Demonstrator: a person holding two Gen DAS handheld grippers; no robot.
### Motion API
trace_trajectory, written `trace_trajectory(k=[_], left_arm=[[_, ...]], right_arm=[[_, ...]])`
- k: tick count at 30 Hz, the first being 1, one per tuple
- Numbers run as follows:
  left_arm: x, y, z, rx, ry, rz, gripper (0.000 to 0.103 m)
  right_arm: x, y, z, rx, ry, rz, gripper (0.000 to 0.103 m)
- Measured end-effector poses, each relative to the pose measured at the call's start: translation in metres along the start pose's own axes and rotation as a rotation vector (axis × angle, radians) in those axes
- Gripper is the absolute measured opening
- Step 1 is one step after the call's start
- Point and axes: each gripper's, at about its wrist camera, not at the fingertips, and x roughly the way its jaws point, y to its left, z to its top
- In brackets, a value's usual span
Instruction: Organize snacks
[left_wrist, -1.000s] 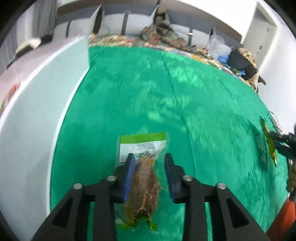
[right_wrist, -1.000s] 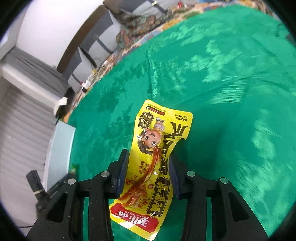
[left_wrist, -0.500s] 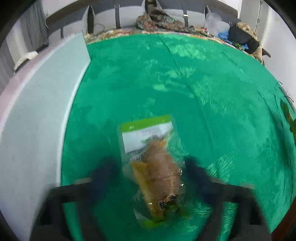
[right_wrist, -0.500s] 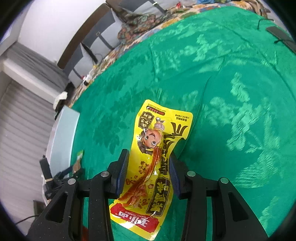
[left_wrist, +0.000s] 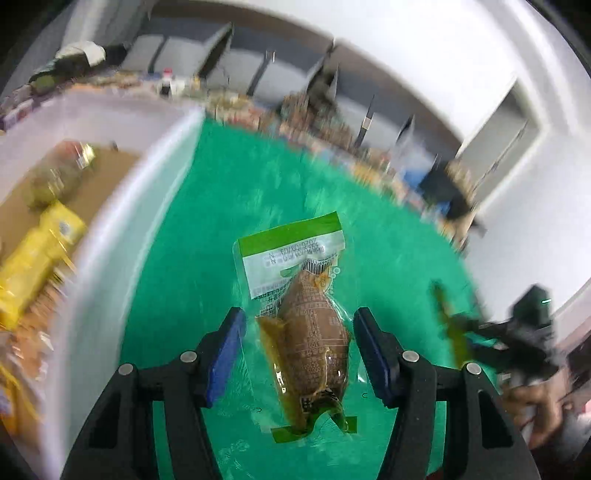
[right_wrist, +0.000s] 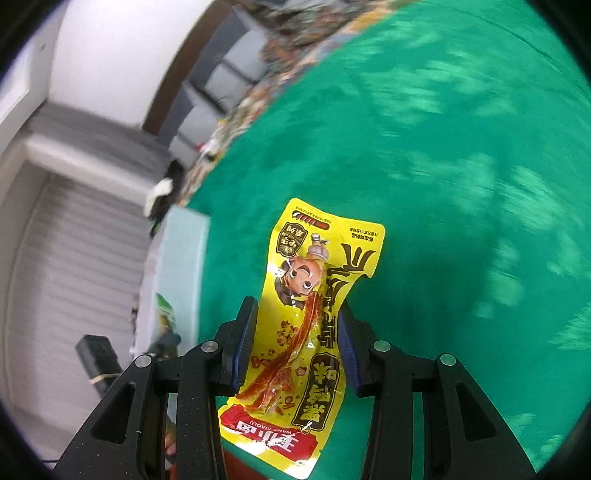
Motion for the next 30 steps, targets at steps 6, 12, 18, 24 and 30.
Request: trace_trajectory(k=[6, 12, 18, 24, 30], left_arm=[[-0.087, 0.051, 0.038, 0.043, -0.119, 0.207, 0.061], [-0.131, 0.15, 0.028, 0.027, -0.114, 0.58, 0.066], [-0.144, 0.178, -0.003, -0.037, -0.117, 0.678, 0.094], [-0.155, 0.16, -0.006, -0.069, -0.149, 0.786, 0.1], [-0.161, 0.134, -0.007, -0.104, -0.14, 0.968, 0.1]], right_arm=[[0.057, 0.158, 0.01, -0.196, 0.088, 0.186, 0.043], [0.15, 0.316, -0.024, -0.369, 0.181, 0.301, 0.048], [0.221, 0.359, -0.072, -0.427, 0.3, 0.267, 0.072], [0.195, 0.347, -0.082, -0.665, 0.206, 0.056, 0.079], [0.179, 0.345, -0.089, -0.862, 0.135, -0.111, 0.082]])
